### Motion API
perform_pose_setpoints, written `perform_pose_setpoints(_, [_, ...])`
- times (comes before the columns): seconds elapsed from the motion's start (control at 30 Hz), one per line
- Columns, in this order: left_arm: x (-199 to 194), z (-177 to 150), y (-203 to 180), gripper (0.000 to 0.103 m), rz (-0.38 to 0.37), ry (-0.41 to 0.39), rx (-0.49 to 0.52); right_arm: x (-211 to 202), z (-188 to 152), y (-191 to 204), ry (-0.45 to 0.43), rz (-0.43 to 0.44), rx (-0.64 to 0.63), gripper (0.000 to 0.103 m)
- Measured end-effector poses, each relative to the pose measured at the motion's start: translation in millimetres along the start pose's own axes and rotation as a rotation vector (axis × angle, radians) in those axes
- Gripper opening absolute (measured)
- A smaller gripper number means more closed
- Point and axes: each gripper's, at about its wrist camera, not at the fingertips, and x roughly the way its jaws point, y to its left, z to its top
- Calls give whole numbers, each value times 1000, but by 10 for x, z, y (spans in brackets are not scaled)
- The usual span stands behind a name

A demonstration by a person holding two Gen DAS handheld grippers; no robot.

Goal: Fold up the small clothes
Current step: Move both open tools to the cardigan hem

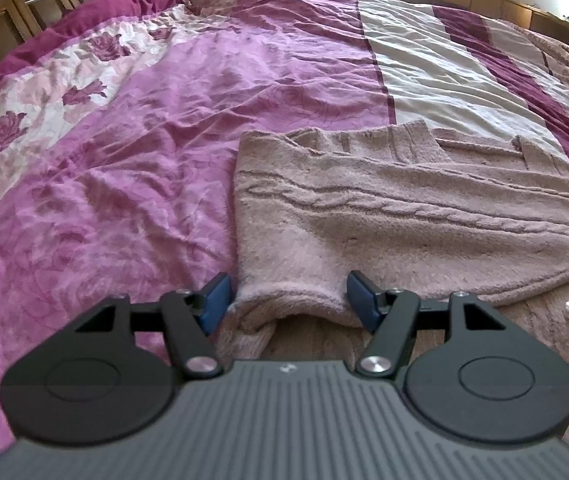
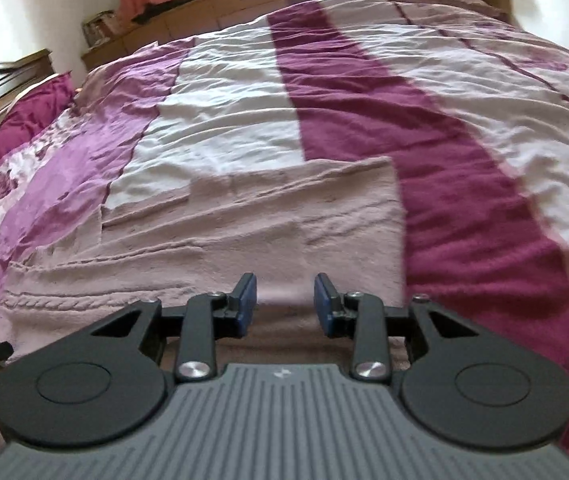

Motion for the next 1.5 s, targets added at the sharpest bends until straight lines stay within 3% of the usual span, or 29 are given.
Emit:
perform_pose_setpoints(0.03, [-35,-3,22,65,-1,2,-3,-59,-22,-41,4,12,17,56])
perform_pose_setpoints(0.4, [-477,-134,180,65,16,58,30,-540,-369,-132,86,81,45,56])
perform_pose_setpoints(1.2, [-894,-589,604,65,-89,262,-49,-1193,-757,-549,176,66,54,56])
perform_pose_setpoints(1.5, [-992,-740,664,65,-197,324,-125,-1362,-866,-563,208,79,58,56])
